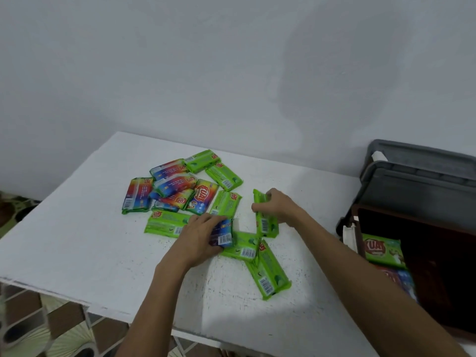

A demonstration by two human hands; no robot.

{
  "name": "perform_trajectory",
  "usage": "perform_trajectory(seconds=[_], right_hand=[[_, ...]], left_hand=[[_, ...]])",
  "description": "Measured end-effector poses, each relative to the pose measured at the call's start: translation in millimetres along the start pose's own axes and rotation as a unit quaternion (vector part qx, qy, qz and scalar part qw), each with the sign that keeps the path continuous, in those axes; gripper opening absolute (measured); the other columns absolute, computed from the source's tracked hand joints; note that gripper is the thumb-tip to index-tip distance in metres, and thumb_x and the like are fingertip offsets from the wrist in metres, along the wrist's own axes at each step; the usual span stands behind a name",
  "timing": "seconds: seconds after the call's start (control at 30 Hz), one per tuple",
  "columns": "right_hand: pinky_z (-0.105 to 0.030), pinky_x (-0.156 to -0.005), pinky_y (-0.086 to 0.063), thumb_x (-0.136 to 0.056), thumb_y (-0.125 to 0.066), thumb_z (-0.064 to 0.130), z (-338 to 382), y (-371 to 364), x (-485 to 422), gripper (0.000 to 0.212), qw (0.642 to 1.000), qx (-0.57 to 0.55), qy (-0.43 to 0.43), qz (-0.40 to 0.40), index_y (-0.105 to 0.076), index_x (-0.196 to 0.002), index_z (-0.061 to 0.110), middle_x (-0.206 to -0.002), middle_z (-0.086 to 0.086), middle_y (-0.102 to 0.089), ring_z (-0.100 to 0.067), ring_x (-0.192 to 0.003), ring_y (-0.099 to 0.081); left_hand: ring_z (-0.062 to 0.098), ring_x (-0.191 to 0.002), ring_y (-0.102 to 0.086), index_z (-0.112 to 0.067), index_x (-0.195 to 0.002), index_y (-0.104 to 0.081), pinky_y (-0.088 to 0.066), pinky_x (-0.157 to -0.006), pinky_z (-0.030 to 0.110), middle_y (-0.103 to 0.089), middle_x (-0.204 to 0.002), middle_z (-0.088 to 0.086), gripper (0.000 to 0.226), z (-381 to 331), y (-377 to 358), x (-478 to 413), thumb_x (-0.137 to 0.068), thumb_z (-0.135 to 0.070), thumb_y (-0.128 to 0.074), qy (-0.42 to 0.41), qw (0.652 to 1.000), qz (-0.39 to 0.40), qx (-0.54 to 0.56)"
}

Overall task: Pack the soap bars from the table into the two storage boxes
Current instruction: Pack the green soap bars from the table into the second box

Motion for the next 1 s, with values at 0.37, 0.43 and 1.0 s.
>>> perform_trajectory(seconds=[0.37,0.43,1.0], right_hand=[[-0.035,-0.069,-0.058,-0.086,-0.054,-0.011,-4.4,64.4,56.2,0.037,0.906,-0.406,0.115,0.044,-0.058,-0.112,0.014,-0.108,-0.016,-0.052,-0.028,-0.091,-0.059],[-0.035,-0.070,-0.057,-0.085,-0.053,-0.014,-8.5,72.7,67.4,0.037,0.892,-0.430,0.136,0.038,-0.064,-0.108,0.013,-0.109,-0.017,-0.055,-0.028,-0.093,-0.060],[-0.050,-0.062,-0.060,-0.087,-0.057,-0.009,-131.3,168.1,163.1,0.047,0.856,-0.478,0.158,-0.117,-0.059,-0.119,0.025,-0.104,-0.013,-0.056,-0.023,-0.078,-0.068]], left_hand=[[0.002,-0.093,-0.057,-0.045,-0.143,-0.033,-0.050,-0.077,0.022,-0.045,-0.120,-0.008,0.076,-38.1,40.1,4.4,-0.082,-0.026,-0.074,-0.079,0.974,-0.158,0.139],[-0.002,-0.093,-0.057,-0.042,-0.136,-0.044,-0.051,-0.078,0.019,-0.047,-0.120,-0.008,0.065,-51.8,46.2,3.8,-0.081,-0.025,-0.074,-0.087,0.966,-0.182,0.162],[0.017,-0.096,-0.065,-0.022,-0.116,-0.050,-0.054,-0.076,0.023,-0.061,-0.117,0.010,0.051,-181.0,9.7,-18.9,-0.080,0.010,-0.068,-0.060,0.825,-0.153,0.541]])
Point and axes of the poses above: each hand's wrist, its own x-axis away from the middle knuckle, its own y-axis out of the back of the hand, z = x × y, the point moved 4 cm from there along -x, towards the middle knuckle
